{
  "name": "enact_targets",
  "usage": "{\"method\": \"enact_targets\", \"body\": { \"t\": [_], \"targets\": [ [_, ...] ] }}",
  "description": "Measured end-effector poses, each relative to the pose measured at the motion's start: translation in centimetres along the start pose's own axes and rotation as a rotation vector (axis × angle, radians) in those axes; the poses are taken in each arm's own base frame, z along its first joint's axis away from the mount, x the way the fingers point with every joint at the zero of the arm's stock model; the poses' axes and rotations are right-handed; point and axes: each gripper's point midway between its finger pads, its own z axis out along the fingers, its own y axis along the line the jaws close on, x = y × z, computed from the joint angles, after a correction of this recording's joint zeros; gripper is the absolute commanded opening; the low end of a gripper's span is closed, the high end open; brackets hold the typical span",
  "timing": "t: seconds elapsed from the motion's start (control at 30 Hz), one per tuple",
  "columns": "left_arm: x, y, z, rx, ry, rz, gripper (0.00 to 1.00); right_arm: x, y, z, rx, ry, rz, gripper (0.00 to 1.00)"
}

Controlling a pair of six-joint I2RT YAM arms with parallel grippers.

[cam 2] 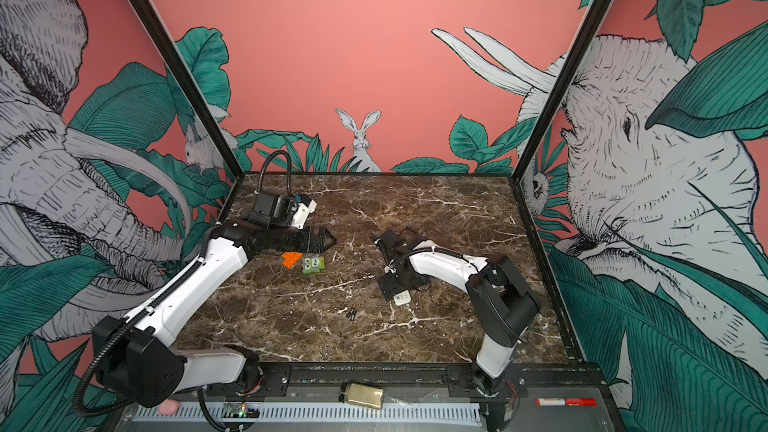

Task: Load the batteries into the remote control
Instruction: 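Raise both arms and move the right gripper toward the white remote, then grasp the white remote lengthwise with the right gripper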

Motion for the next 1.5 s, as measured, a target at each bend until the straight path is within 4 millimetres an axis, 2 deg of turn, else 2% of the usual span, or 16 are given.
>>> {"method": "enact_targets", "body": {
  "t": [0.57,0.73,1.5],
  "targets": [
    [0.1,0.3,0.1,-0.014,-0.007,-0.003,0.99,1.1,-0.8,1.4,0.035,0.039,0.003,0.78],
    [0.1,0.4,0.1,-0.015,-0.007,-0.005,0.99,1.1,-0.8,1.5,0.039,0.040,-0.001,0.70],
    [1.0,-0.5,1.0,-0.011,-0.004,-0.004,0.99,1.3,-0.9,2.2,0.031,0.012,-0.020,0.57]
  ]
}}
